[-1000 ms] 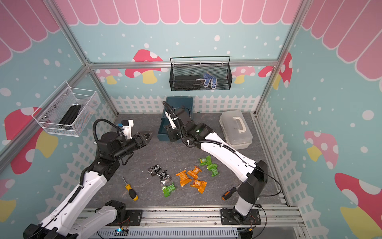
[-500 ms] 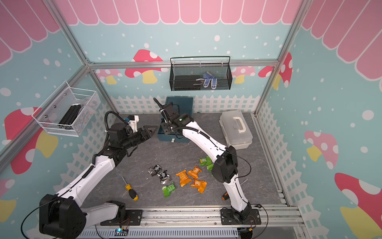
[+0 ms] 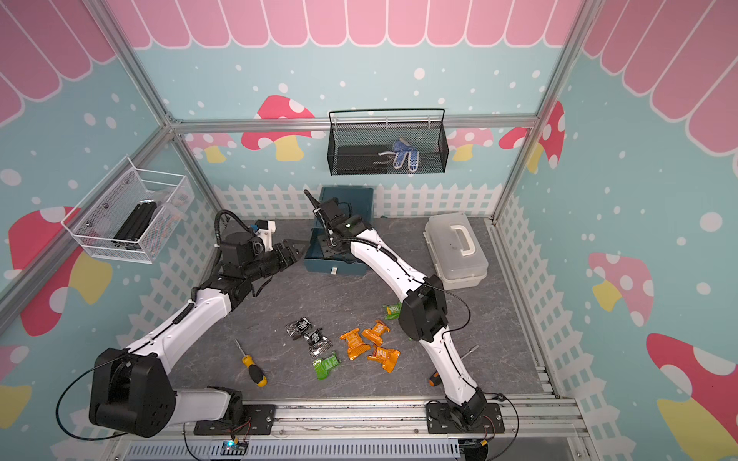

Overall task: Place the cookies into the drawer by color
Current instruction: Place the cookie in the drawer.

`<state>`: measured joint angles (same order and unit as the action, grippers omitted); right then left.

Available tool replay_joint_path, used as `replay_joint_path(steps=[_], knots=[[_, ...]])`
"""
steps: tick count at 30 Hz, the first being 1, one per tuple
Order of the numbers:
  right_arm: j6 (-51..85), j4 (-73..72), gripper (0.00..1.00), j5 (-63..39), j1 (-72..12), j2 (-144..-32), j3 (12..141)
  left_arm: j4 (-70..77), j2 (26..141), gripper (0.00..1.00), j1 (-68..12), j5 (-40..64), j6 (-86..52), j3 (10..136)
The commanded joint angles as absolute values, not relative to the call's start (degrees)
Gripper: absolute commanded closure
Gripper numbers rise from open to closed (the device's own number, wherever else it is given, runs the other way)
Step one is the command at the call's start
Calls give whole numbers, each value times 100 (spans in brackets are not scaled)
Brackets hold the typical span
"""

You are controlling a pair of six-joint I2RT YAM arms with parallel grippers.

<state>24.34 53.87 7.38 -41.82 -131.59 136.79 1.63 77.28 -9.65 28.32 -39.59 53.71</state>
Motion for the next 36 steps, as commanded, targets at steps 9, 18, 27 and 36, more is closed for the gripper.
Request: replay_joint_path(steps=[9,18,27,36], knots=[[2457,5570,37,493,-4210,-13096,13862,113,7651,27,-940,2764,-3785,5491],[2209,5503,30,437,-4324,-12273,13422,-2136,6074,26,-1286,641,-3278,5317],[2116,4572,30,51,-4386,-10782,11561,-3283,5311,29,-2236,-319,-3296,4918],[2285,3564,30,-187,-4420,-8859,9197,-3527,5977,31,-2729,-508,-3299,4787]])
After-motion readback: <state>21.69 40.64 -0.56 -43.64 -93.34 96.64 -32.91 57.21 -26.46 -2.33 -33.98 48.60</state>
